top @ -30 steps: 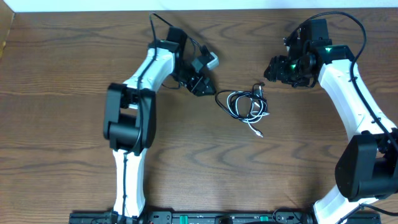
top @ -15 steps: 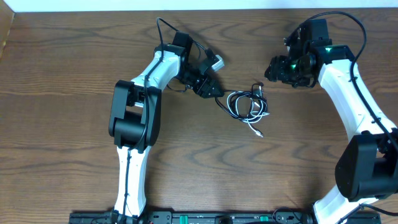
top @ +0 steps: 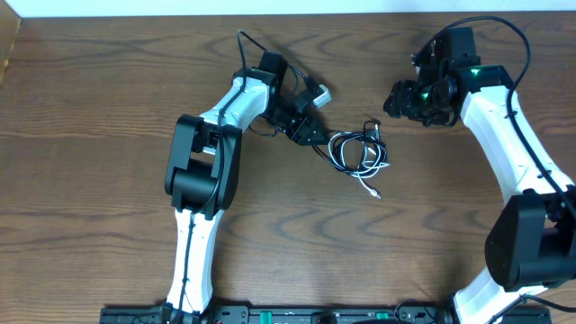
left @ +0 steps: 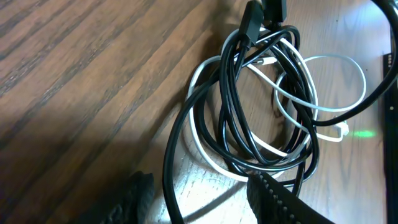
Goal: Untangle cables
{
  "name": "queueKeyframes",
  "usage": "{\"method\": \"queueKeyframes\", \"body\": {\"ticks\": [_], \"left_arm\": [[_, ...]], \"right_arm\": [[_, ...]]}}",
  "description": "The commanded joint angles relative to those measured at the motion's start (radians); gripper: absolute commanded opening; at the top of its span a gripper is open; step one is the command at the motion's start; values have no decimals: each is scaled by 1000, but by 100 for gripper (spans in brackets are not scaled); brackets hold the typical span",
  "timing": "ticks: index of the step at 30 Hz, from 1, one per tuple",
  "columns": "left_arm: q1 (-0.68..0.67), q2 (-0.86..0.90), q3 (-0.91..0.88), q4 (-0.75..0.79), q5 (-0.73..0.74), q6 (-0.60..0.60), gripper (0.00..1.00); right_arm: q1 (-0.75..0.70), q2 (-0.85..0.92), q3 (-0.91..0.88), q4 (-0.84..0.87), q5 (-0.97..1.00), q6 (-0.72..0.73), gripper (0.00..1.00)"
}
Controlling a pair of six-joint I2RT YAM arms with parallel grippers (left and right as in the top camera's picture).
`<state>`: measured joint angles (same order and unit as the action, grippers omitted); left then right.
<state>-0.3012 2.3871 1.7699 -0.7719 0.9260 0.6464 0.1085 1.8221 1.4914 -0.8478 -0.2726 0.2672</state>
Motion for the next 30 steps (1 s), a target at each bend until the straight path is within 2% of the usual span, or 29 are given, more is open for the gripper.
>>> {"method": "queueKeyframes", "body": {"ticks": [1, 4, 6, 8, 9, 13, 17, 27, 30], "left_arm": [[-4, 30, 1, -31, -63, -31, 55], [-17, 30, -1, -51, -68, -31, 51], [-22, 30, -1, -53, -96, -31, 41], [-24, 30, -1, -53, -128, -31, 25], [-24, 30, -1, -52, -151, -30, 8], [-10, 23, 2, -45, -246, -31, 7], [34, -23, 23, -50, -220, -34, 8], [111, -308, 69, -31, -230, -92, 7], [109, -389, 69, -21, -229, -110, 7]], "right_arm": [[3, -17, 19, 2, 5, -14, 61], [3, -17, 19, 2, 5, -14, 61], [3, -17, 19, 2, 5, -14, 62], [3, -17, 19, 2, 5, -14, 61], [3, -17, 19, 2, 5, -14, 61], [3, -17, 19, 3, 5, -14, 61], [10, -17, 19, 26, 4, -14, 62], [106, -17, 19, 148, -40, -9, 63], [141, -17, 19, 179, -60, 35, 63]]}}
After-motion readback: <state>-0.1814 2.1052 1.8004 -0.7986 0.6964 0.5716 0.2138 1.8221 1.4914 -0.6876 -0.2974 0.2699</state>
